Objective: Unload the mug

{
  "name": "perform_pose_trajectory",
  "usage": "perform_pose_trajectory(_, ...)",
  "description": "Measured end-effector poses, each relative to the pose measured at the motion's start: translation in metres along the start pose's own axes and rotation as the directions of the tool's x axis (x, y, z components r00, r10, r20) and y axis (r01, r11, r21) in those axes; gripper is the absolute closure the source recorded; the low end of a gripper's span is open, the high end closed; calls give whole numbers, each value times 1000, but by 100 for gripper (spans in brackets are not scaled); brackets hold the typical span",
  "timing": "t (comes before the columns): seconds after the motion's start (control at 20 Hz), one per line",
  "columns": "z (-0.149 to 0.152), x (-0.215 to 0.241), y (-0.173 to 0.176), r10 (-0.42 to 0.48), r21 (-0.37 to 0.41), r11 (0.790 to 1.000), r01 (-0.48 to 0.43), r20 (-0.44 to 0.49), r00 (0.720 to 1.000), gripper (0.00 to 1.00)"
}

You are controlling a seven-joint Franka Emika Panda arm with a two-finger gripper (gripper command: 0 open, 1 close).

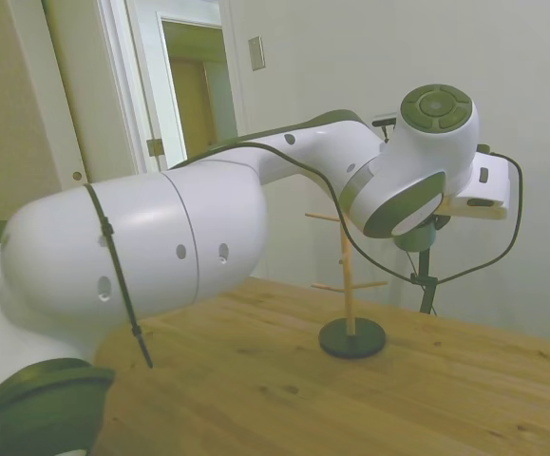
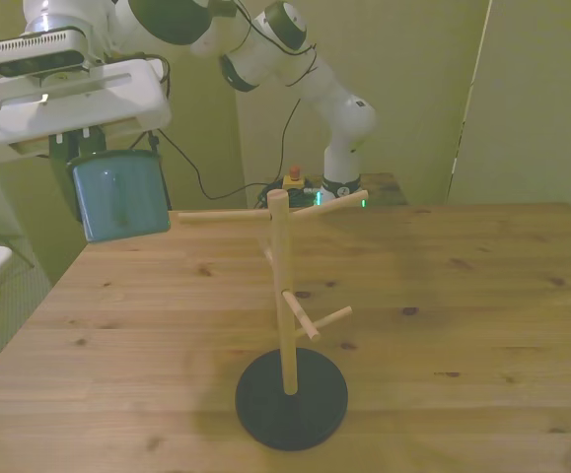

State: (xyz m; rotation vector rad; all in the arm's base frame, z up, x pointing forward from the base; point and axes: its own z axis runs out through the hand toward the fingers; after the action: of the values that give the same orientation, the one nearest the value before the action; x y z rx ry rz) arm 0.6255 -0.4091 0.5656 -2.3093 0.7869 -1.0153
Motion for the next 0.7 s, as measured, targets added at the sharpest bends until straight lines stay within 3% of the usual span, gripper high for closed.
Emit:
perform_pose_trajectory(0.35, -22, -70, 8, -90, -81, 992, 100, 124, 988, 100)
perform_pose_trajectory(0.7, 12, -154, -5, -151, -132, 976, 173, 164, 975, 100)
